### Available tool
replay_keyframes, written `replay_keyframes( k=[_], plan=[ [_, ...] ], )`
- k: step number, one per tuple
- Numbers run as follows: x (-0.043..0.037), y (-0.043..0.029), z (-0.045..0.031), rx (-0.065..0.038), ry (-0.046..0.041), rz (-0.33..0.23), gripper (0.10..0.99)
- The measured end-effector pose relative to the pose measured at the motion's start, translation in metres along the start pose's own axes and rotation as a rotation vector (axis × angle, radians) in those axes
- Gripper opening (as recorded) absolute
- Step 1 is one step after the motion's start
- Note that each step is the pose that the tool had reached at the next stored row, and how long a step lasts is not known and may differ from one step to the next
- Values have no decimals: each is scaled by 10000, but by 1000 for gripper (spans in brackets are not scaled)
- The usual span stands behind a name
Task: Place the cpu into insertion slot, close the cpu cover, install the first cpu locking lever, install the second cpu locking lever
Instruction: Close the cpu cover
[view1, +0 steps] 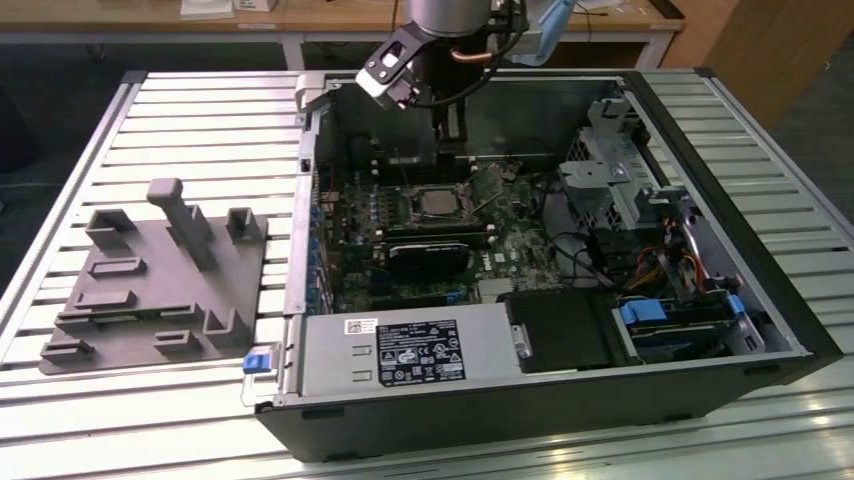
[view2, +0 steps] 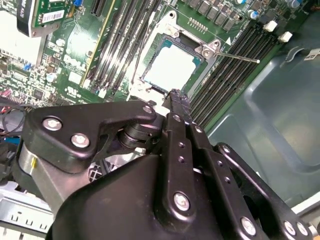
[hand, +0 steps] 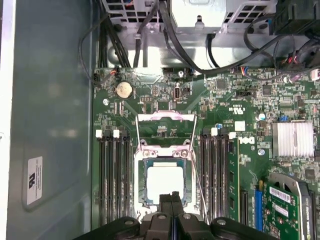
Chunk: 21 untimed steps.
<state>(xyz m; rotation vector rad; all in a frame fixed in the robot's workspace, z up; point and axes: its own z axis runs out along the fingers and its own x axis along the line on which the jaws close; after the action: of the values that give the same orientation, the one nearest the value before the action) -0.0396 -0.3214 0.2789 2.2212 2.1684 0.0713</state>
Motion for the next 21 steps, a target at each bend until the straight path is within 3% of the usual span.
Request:
replay_keyframes(
  k=[4,7,21],
  plan=[
    [0,11,-2,2,-3,-2,106],
    [2,90,3,2,-1,1,106],
    [28,696,39,2,-1,1,106]
  ],
)
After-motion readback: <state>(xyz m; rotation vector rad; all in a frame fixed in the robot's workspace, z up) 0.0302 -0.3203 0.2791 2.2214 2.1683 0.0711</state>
